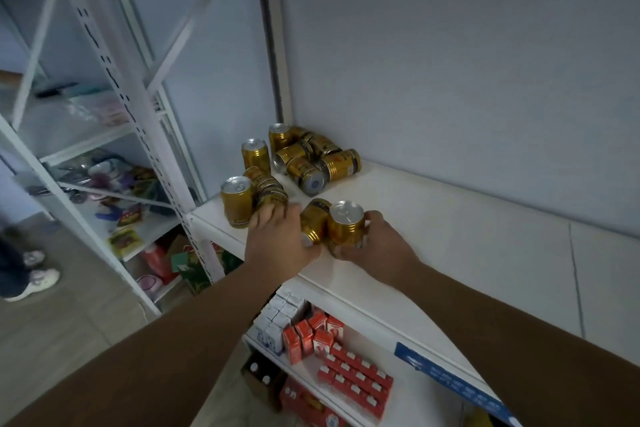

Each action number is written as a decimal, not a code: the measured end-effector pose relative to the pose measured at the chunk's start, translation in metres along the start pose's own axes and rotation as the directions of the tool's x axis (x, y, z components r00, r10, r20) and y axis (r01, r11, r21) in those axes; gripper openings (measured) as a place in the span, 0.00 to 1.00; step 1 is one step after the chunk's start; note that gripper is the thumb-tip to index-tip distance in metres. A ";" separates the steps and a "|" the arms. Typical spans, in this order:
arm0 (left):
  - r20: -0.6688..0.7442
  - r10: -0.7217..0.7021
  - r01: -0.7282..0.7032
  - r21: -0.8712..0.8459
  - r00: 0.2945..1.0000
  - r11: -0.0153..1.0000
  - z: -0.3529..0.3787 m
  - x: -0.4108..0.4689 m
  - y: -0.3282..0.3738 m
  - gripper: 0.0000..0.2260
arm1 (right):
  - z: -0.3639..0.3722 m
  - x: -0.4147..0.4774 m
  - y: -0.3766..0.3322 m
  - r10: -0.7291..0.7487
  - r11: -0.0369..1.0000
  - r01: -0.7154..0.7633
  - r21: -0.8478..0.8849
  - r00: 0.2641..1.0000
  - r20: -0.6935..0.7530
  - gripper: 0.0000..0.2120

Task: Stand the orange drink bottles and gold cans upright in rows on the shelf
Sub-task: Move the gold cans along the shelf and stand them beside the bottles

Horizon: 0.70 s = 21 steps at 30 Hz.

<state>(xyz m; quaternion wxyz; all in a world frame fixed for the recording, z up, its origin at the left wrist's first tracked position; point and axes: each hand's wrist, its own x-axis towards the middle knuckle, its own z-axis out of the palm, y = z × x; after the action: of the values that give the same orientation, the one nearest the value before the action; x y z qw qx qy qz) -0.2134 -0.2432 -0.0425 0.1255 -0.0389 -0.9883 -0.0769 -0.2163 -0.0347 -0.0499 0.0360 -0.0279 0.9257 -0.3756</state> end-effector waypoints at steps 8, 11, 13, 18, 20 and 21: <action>-0.043 0.166 -0.158 0.148 0.985 0.976 0.014 0.011 -0.008 0.38 | 0.024 0.010 -0.012 0.091 0.980 -0.068 0.185 0.989 -0.118 0.39; -0.057 0.179 -0.170 0.126 0.982 0.977 0.016 0.014 -0.010 0.38 | 0.028 0.009 -0.012 0.111 0.980 -0.083 0.181 0.982 -0.151 0.37; -0.068 0.186 -0.178 0.104 0.980 0.979 0.017 0.015 -0.012 0.37 | 0.030 0.007 -0.013 0.111 0.981 -0.080 0.179 0.979 -0.169 0.38; -0.073 0.199 -0.195 0.059 0.977 0.979 0.016 0.017 -0.014 0.32 | 0.028 0.003 -0.020 0.080 0.983 -0.032 0.178 0.960 -0.270 0.36; -0.065 0.205 -0.203 0.028 0.977 0.979 0.015 0.017 -0.017 0.31 | 0.029 0.003 -0.024 0.087 0.986 -0.040 0.160 0.950 -0.301 0.33; -0.070 0.210 -0.211 0.005 0.975 0.978 0.014 0.017 -0.018 0.32 | 0.029 0.002 -0.025 0.090 0.988 -0.045 0.147 0.945 -0.315 0.32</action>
<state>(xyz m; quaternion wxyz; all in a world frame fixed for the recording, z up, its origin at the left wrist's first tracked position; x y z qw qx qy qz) -0.2348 -0.2581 -0.0542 0.1676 -0.1407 -0.9735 -0.0658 -0.2150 -0.0727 -0.0533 -0.1001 0.0677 0.8914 -0.4368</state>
